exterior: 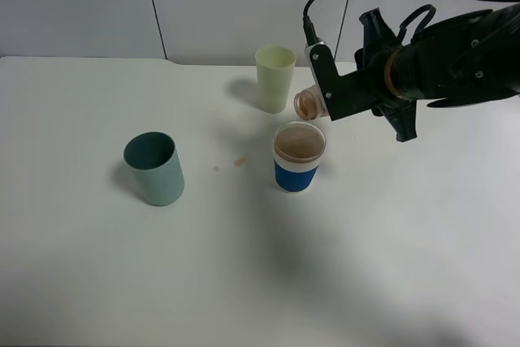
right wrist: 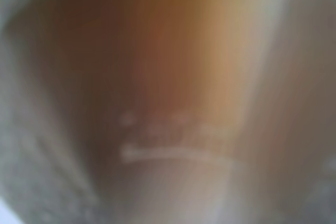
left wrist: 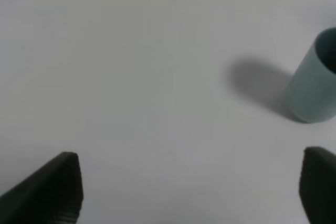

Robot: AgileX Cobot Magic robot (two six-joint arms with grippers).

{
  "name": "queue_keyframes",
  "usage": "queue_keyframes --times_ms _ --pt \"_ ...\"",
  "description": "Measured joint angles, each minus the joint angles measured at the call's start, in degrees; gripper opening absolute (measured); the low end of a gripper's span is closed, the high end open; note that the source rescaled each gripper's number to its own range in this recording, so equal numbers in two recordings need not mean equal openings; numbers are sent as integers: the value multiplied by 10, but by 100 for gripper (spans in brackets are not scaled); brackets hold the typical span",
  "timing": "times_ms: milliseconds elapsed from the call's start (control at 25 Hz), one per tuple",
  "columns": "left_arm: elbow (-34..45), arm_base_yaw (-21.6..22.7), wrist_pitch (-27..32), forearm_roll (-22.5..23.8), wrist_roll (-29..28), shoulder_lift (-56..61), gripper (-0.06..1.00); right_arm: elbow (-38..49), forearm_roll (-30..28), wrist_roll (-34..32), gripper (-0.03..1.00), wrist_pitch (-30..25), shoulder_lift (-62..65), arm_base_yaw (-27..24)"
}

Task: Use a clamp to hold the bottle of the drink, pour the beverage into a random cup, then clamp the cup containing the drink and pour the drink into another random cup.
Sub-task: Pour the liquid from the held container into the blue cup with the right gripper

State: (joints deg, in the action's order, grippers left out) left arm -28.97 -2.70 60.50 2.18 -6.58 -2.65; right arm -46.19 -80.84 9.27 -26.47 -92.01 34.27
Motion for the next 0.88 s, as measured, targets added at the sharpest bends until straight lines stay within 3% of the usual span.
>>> queue_keyframes --times_ms 880 --pt "0 0 0 0 0 0 50 0 -11 16 2 -29 0 7"
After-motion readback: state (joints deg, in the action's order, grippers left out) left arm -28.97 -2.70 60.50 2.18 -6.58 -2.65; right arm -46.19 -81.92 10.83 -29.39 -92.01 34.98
